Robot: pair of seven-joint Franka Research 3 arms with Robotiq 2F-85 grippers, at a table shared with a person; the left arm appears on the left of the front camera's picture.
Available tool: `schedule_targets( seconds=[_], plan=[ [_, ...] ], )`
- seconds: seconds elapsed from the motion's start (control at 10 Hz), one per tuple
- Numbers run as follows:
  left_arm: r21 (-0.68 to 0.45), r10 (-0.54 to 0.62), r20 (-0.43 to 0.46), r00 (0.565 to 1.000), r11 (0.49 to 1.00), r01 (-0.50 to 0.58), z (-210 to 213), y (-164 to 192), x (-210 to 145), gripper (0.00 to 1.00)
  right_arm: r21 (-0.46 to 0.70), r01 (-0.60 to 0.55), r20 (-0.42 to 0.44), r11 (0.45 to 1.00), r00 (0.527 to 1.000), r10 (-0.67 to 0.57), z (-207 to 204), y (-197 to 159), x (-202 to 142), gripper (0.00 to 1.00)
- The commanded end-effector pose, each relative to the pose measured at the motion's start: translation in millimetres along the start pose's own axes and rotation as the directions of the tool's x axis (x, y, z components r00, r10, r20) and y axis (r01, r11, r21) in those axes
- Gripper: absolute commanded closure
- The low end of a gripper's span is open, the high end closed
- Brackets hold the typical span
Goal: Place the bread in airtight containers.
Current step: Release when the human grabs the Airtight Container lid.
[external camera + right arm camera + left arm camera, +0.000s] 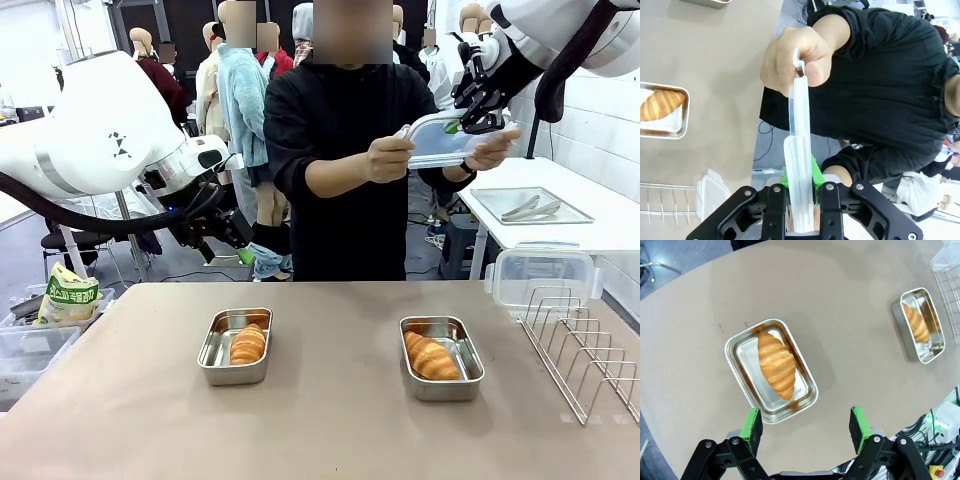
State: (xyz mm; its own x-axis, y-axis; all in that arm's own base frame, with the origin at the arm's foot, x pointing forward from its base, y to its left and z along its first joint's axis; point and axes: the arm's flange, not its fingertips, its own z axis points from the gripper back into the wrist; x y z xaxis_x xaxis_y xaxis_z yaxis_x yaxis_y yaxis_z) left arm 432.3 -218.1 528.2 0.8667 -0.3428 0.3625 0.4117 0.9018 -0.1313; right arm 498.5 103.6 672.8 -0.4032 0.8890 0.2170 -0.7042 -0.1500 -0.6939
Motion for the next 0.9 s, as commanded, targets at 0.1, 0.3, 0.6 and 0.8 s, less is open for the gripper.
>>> schedule_targets(
  seconds=[0.1, 0.3, 0.6, 0.8],
  plan=[
    [0.01, 0.004, 0.001, 1.0, 1.0, -0.004, 1.1, 0.7, -1.3, 0.1, -0.005, -0.025, 0.022, 1.0, 0.999, 0.025, 3.0, 2.1, 4.1, 0.62],
    [0.01, 0.004, 0.001, 1.0, 1.0, -0.004, 1.1, 0.7, -1.3, 0.1, 0.003, -0.034, 0.009, 0.999, 0.999, 0.034, 3.1, 0.9, 6.4, 0.23],
    [0.01, 0.004, 0.001, 1.0, 1.0, -0.004, 1.1, 0.7, -1.3, 0.1, 0.032, -0.045, 0.001, 0.998, 0.999, 0.045, -1.2, -0.5, 7.6, 0.0],
    [0.01, 0.004, 0.001, 1.0, 1.0, -0.004, 1.1, 0.7, -1.3, 0.1, 0.048, -0.047, -0.007, 0.998, 0.999, 0.047, -2.8, -0.3, 7.2, 0.0]
  ],
)
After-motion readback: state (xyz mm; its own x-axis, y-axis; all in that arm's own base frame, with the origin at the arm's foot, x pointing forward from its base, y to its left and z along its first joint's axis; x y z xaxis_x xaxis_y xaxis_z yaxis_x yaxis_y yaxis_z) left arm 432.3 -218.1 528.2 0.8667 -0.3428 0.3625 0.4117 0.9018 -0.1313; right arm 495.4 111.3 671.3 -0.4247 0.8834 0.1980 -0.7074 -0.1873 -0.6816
